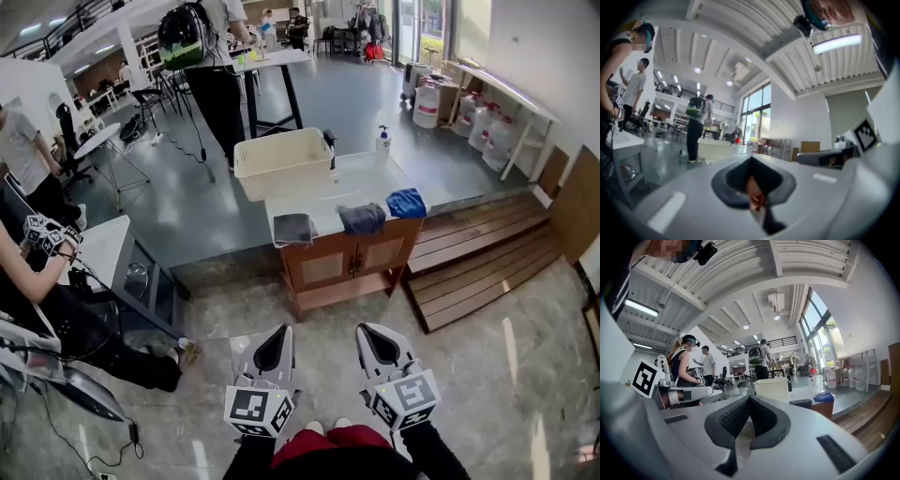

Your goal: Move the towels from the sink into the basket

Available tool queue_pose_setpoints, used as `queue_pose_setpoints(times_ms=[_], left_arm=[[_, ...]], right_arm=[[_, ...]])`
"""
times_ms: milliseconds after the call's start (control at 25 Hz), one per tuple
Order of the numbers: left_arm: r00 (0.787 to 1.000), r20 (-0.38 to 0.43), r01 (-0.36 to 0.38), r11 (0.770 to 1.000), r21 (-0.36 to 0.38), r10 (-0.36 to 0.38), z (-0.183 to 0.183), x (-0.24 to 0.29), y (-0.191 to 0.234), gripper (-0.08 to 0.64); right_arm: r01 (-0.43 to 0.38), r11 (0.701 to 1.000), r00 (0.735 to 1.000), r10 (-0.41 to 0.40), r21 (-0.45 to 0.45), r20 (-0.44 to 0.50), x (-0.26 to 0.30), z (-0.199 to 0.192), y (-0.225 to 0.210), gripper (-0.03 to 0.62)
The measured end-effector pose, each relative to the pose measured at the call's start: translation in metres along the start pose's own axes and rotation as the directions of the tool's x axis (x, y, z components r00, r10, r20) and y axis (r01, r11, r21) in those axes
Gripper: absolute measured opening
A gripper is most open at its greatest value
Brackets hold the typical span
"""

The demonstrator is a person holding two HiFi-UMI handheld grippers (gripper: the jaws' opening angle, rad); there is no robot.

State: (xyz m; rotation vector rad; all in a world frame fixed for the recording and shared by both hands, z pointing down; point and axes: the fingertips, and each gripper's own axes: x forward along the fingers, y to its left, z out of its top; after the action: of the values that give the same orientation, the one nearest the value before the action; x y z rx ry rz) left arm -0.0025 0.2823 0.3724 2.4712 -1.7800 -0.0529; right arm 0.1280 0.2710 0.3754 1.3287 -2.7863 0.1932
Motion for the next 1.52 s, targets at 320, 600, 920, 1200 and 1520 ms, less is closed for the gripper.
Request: queue_pose_setpoints(times_ms=[320,600,920,1200,1520], left_arm=[[1.0,-0.001,-0.008,1.0,0.015,0.008,-0.002,0.019,-0.008,0.0],[1.0,-0.006,-0.025,0.999,0.031,0.026,-0.002,0.035,-0.008,0.0],[1.0,-0.007,-0.026,0.999,0.032,0.027,-0.005,0.062,0.007,0.002],[1.0,-0.009,-0.021,1.0,0.013,0.021,-0.01,0.093,0.043,0.002],[0.999,-0.043,0.0,1.0,0.008,0.001,-0.018,0.146,0.106,0.002]], right_arm=[[0.005,1.0,1.0,-0.005,-0.005,0.007,0.004,0.002,-0.024,0.008],[-0.004,1.0,1.0,0.004,0.008,0.004,0.012,0.006,-0.038,0.008],[0.002,1.0,1.0,-0.002,0.021,-0.014,0.036,0.0,-0.055,0.008],[0.019,0.999,0.999,-0.018,0.032,-0.033,0.077,-0.006,-0.063,0.008],[0.047,0.998,0.997,-0.044,0.04,-0.056,0.156,-0.007,-0.076,0.008]])
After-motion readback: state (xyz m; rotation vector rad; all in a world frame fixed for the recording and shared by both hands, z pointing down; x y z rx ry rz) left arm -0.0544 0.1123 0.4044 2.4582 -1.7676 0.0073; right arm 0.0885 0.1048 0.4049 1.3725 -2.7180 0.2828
